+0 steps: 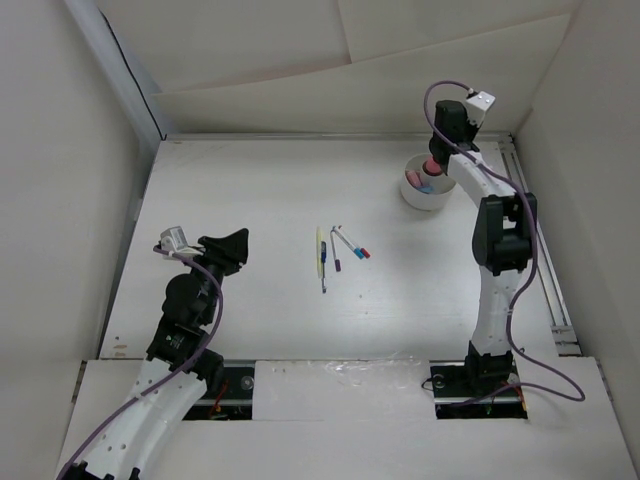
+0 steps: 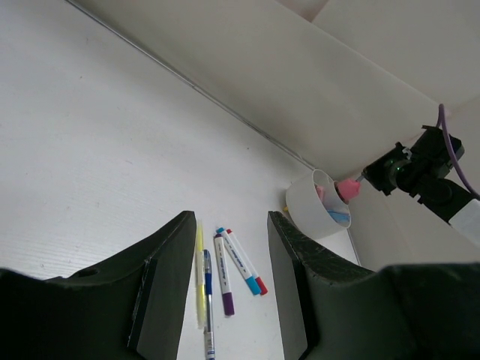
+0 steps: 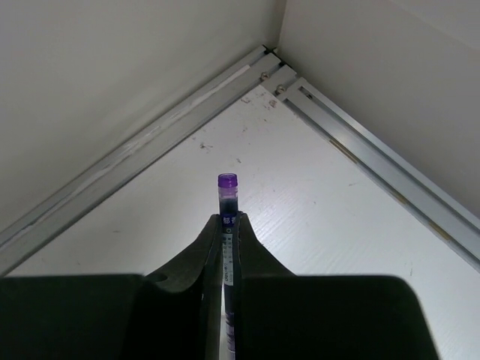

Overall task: Sort the stationery into containers
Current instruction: Place the pen in the storage box, then pick up the pen from the center of the board.

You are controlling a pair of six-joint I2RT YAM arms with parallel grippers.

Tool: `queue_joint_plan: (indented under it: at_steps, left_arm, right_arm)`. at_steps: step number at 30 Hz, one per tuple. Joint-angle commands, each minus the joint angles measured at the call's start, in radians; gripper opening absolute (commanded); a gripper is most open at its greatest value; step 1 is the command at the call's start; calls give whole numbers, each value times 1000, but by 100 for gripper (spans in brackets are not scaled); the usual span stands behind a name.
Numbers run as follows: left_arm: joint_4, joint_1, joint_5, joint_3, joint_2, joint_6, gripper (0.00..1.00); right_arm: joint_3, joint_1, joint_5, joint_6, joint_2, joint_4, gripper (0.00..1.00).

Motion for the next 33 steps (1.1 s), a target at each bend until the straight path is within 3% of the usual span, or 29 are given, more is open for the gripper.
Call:
queue_joint_plan:
  at_steps: [1,4,15,18,20,25,30,33]
  left_arm:
    - [54,-4,10,0,-6,15,40]
    - [54,-4,10,0,-15,15,40]
    - [54,-4,10,0,-15,15,40]
    - [54,-4,10,0,-15,15,40]
    - [54,-4,10,0,-15,15,40]
    - [54,-4,10,0,-15,15,40]
    - [54,-4,20,0,-4,15,40]
    - [54,-4,20,0,-4,15,40]
  right_arm:
    - [-26,19,52,2,-61,61,9]
    - [-49,19,53,11,-98,61,24]
    - [-100,28,-58,39,-290,61,43]
    - [-146,51,-87,62,-375,61,43]
    - [-187,78,-153,77,-432,61,37]
    - [-402,155,-490,163,-590,41,0]
    - [-503,374,-719,163,-555,28,0]
    - [-451,521,-690,108,-457,-114,0]
